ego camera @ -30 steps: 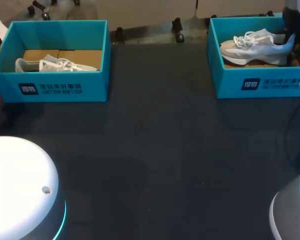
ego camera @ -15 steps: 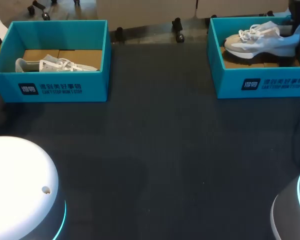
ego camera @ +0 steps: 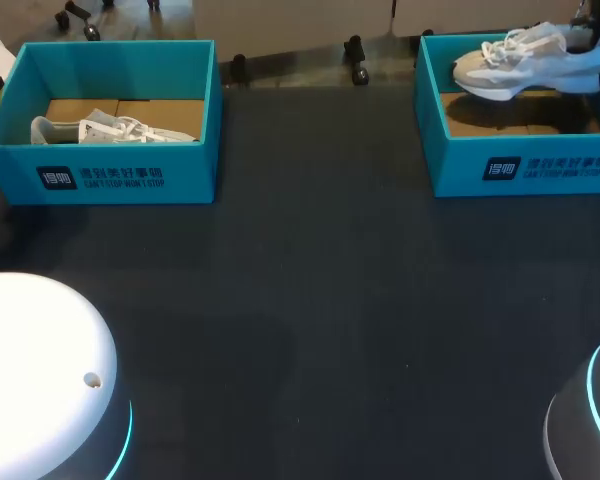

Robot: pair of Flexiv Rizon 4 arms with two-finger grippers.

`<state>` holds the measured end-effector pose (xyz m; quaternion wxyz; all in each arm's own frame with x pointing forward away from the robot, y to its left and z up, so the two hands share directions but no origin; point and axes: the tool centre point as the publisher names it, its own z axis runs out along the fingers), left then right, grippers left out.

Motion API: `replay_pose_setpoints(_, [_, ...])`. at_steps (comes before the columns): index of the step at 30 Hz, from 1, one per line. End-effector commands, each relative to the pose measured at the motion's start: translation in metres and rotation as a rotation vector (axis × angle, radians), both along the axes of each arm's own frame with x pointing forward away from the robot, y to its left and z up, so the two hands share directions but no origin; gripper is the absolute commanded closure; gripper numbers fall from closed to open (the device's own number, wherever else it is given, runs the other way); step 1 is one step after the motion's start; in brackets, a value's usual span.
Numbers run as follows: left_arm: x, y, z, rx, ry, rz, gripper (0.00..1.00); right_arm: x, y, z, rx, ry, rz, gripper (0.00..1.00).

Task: Take the shoe out of the shoebox, open the shoe tongue, remove and reinsert the insole, then place the shoe into the shoebox

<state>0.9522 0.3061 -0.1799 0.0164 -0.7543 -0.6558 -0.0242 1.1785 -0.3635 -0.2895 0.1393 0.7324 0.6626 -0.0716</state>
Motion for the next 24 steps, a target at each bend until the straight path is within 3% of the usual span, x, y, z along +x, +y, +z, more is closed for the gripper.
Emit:
replay_pose_setpoints(1, [-0.001, 0.0, 0.0, 0.002, -0.002, 0.0, 0.0, -0.017, 0.007, 0.029, -0.007, -0.036, 0.012, 1.0])
replay_pose_setpoints(11, [-0.001, 0.0, 0.0, 0.002, -0.002, 0.0, 0.0, -0.024, 0.028, 0.073, -0.007, -0.036, 0.014, 1.0])
replay_pose_setpoints(24, [-0.001, 0.0, 0.0, 0.002, -0.002, 0.0, 0.0, -0.054, 0.069, 0.143, 0.027, -0.038, -0.054, 1.0])
